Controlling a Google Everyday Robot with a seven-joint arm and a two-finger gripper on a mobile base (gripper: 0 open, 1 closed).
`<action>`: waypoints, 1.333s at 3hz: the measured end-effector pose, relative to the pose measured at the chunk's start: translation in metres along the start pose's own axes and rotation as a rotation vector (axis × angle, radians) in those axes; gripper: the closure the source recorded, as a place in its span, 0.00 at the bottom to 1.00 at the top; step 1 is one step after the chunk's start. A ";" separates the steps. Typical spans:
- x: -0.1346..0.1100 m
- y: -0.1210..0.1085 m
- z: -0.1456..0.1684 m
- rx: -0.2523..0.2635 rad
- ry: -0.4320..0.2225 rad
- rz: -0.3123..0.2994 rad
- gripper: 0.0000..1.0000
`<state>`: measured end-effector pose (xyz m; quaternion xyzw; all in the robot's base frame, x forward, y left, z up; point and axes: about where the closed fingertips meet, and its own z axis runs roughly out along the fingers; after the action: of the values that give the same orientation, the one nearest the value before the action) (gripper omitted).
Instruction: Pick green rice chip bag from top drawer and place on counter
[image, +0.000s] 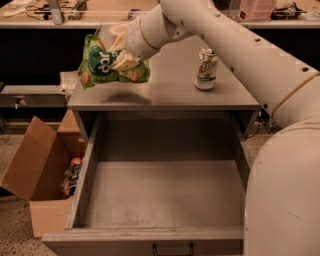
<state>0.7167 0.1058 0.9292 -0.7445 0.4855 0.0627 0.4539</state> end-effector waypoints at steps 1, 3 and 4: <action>0.000 0.000 0.000 0.000 0.000 0.000 1.00; 0.028 -0.027 0.032 0.011 -0.010 0.028 1.00; 0.042 -0.039 0.045 0.025 -0.018 0.059 0.86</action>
Offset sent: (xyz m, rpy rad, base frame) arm 0.0634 0.0072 -0.0144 0.0069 0.0071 -0.0333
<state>0.7848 0.1149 0.9047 -0.7235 0.5039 0.0764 0.4655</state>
